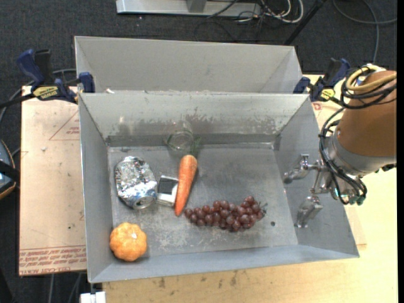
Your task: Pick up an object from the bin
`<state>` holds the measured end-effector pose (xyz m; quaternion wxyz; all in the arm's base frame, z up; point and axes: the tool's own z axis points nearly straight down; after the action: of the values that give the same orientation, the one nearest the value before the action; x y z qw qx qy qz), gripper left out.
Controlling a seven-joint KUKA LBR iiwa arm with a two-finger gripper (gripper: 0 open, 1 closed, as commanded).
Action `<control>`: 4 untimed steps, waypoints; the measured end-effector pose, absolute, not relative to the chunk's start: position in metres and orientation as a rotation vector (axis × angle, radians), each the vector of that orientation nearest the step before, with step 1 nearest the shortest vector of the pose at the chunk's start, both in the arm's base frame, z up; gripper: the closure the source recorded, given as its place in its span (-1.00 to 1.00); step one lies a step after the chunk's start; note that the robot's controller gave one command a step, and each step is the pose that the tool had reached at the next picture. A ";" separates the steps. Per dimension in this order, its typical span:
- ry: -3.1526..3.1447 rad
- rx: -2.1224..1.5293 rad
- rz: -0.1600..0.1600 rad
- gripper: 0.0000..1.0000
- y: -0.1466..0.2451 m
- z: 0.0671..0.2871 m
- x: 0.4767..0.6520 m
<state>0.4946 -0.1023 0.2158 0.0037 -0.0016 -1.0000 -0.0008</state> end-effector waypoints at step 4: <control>-3.141 0.095 -0.002 -1.00 0.000 0.122 0.519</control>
Offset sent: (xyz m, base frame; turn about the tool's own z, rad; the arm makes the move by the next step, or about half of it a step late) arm 0.0183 0.0799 -0.1458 -0.2614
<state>0.5187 -0.0001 0.1218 -0.0003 0.0303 -0.9995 -0.0006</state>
